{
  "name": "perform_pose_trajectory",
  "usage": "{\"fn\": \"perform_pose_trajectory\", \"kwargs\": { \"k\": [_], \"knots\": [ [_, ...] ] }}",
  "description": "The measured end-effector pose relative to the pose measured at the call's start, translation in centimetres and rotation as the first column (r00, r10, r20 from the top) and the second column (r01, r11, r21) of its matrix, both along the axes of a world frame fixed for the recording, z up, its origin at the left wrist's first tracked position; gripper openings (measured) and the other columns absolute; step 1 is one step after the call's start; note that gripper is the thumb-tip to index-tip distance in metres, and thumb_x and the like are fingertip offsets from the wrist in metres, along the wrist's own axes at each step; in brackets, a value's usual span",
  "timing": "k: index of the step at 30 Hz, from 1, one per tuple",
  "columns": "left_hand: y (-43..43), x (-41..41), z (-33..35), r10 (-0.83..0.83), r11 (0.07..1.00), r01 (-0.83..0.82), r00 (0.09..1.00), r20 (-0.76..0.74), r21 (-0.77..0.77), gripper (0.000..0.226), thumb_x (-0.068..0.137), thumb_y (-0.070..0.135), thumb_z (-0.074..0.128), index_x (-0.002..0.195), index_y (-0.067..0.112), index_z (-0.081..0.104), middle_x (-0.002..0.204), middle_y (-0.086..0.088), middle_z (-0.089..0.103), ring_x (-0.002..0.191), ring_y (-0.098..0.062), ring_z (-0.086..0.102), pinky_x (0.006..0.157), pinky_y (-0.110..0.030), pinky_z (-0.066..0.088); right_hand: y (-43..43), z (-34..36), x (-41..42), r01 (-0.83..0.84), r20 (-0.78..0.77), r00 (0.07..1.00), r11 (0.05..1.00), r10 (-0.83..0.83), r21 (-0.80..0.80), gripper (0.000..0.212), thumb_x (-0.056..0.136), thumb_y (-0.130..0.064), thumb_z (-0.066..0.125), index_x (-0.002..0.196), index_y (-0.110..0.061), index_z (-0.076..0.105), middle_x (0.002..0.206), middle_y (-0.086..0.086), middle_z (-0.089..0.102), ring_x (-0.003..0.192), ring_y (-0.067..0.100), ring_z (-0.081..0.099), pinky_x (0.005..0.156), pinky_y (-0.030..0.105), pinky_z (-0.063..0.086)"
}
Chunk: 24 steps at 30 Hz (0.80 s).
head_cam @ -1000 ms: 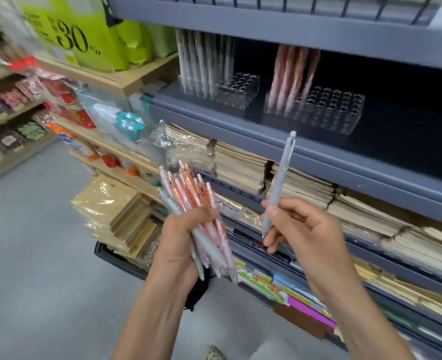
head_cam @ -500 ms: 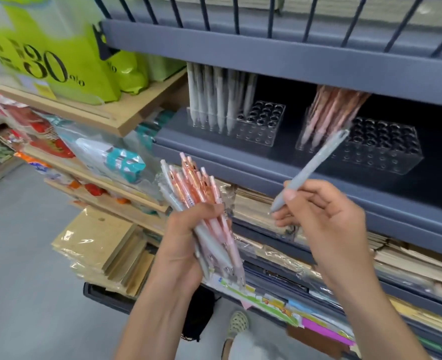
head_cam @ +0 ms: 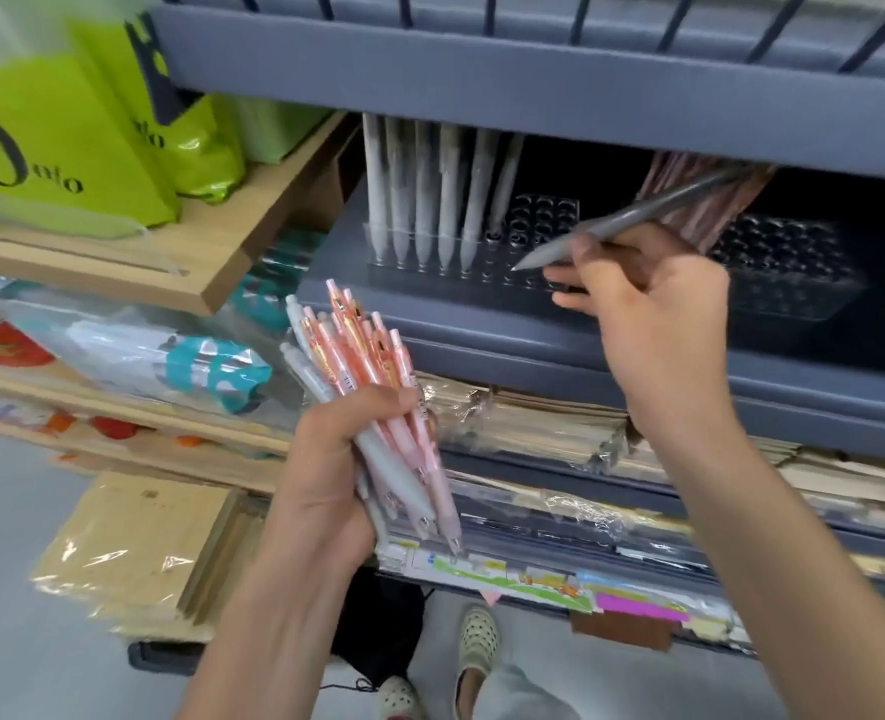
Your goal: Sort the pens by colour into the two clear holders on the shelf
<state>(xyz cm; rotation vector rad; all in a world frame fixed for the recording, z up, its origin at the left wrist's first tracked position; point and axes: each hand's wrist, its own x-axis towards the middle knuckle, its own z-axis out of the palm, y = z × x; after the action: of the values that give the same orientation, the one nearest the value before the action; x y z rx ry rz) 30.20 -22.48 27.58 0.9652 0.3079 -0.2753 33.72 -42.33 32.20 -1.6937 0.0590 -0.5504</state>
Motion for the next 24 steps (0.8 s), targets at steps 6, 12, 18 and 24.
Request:
{"fn": "perform_pose_trajectory", "kwargs": {
  "k": [6,12,18,24],
  "knots": [
    [1.1,0.8,-0.3,-0.072,0.996,0.072,0.997,0.006,0.046,0.009,0.06,0.013,0.073,0.053,0.017,0.069,0.067,-0.007,0.057,0.06,-0.023,0.055,0.064,-0.031,0.043,1.5,0.7,2.1,0.164,0.031,0.986,0.972,-0.161,-0.166,0.019,0.091,-0.017,0.061,0.078,-0.03,0.065,0.076,-0.007,0.071,0.067,0.016,0.067,0.061,0.043,0.057],
    [1.4,1.1,-0.3,-0.087,0.993,0.089,0.996,-0.028,0.08,0.009,0.059,0.016,0.074,0.053,0.017,0.069,0.066,-0.012,0.054,0.058,-0.025,0.052,0.064,-0.033,0.038,1.9,1.3,4.0,0.177,-0.03,0.98,0.925,-0.198,-0.335,0.019,0.095,-0.021,0.058,0.078,-0.026,0.065,0.063,-0.012,0.066,0.041,0.007,0.056,0.047,0.028,0.045],
    [1.4,1.0,-0.7,-0.077,0.987,0.082,0.996,-0.042,0.138,0.008,0.059,0.014,0.074,0.061,0.01,0.068,0.067,-0.013,0.053,0.06,-0.026,0.054,0.063,-0.034,0.042,1.7,3.2,6.5,0.1,-0.129,0.945,0.638,-0.302,-0.763,0.03,0.094,-0.037,0.052,0.099,-0.013,0.069,0.103,0.011,0.071,0.099,0.036,0.064,0.082,0.036,0.051],
    [1.4,0.7,-0.8,-0.093,0.987,0.097,0.995,-0.038,0.126,0.029,0.058,0.015,0.073,0.084,0.004,0.065,0.069,-0.012,0.057,0.059,-0.021,0.059,0.058,-0.027,0.051,2.2,5.0,7.5,-0.076,-0.23,0.921,0.436,-0.314,-0.897,0.036,0.1,-0.043,0.039,0.117,-0.015,0.055,0.115,0.014,0.063,0.107,0.036,0.059,0.083,0.035,0.043]
  ]
}}
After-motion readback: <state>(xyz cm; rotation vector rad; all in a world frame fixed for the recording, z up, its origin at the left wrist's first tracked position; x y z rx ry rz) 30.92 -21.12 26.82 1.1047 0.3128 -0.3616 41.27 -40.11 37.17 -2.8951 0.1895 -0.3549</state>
